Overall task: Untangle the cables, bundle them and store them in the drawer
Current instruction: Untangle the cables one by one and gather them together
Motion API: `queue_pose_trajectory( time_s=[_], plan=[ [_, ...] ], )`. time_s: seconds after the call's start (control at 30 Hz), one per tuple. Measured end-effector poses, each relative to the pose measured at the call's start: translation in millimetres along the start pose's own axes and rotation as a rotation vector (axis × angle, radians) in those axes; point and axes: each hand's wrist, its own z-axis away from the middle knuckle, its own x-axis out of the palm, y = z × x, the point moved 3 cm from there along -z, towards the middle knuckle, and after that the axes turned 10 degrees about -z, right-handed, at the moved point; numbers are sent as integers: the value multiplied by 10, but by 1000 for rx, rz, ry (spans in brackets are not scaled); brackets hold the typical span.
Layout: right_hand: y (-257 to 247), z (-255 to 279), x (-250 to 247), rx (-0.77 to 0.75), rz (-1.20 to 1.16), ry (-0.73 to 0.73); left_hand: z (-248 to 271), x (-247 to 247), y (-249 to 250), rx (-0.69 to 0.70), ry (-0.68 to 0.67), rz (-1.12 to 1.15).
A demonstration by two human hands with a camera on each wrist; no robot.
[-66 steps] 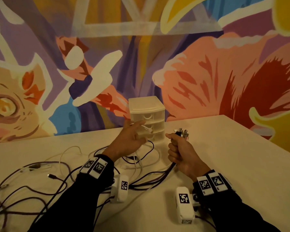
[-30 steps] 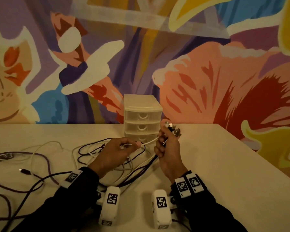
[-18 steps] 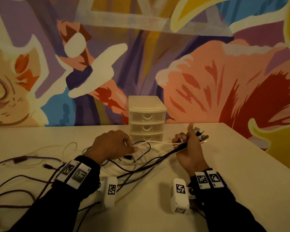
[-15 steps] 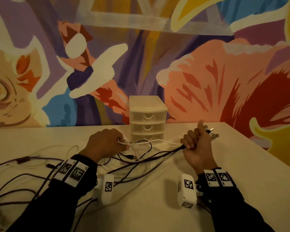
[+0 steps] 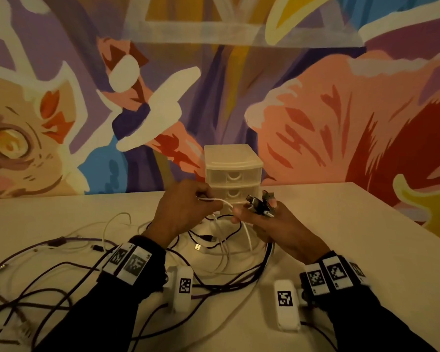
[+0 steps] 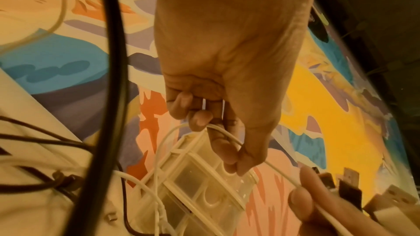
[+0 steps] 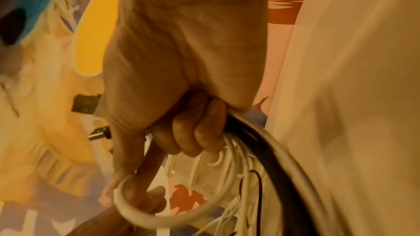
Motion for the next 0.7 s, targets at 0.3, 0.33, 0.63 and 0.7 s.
queue_pose_trajectory(
  time_s=[0.3,0.33,0.63,0.7],
  plan=[
    [-19,-89,-415,-214,-657,396,-104,-154,-353,-20,-7,-41],
    [12,-89,-469,-214,-671,447,-101,-175,-358,-12,-11,-22],
    [209,-84,-535,-88,-187,740,-56,-127,-273,-31,10,245],
    [101,-104,-403,-144,-85,554,-31,-72,-167,-15,15,273]
  ],
)
